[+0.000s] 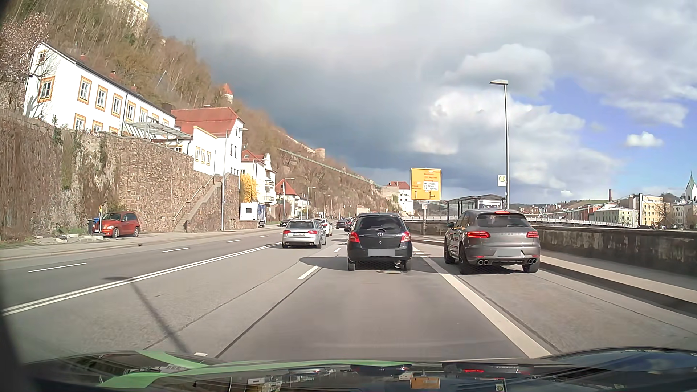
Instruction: Follow the waypoints while adhering to traffic rules and regulations
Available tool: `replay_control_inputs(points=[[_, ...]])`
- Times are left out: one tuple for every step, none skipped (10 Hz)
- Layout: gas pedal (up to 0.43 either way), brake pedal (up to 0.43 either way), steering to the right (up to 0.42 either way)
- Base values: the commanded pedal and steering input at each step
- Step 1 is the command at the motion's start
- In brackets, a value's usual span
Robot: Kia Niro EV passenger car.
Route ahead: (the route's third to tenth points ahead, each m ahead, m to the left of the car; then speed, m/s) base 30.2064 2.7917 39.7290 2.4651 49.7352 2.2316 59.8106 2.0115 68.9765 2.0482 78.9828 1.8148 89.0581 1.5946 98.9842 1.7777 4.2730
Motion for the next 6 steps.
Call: replay_control_inputs(points=[[0.118, 0.000, -0.024], [0.118, 0.000, -0.024], [0.118, 0.000, -0.024], [0.118, 0.000, -0.023], [0.118, 0.000, -0.021], [0.118, 0.000, -0.017]])
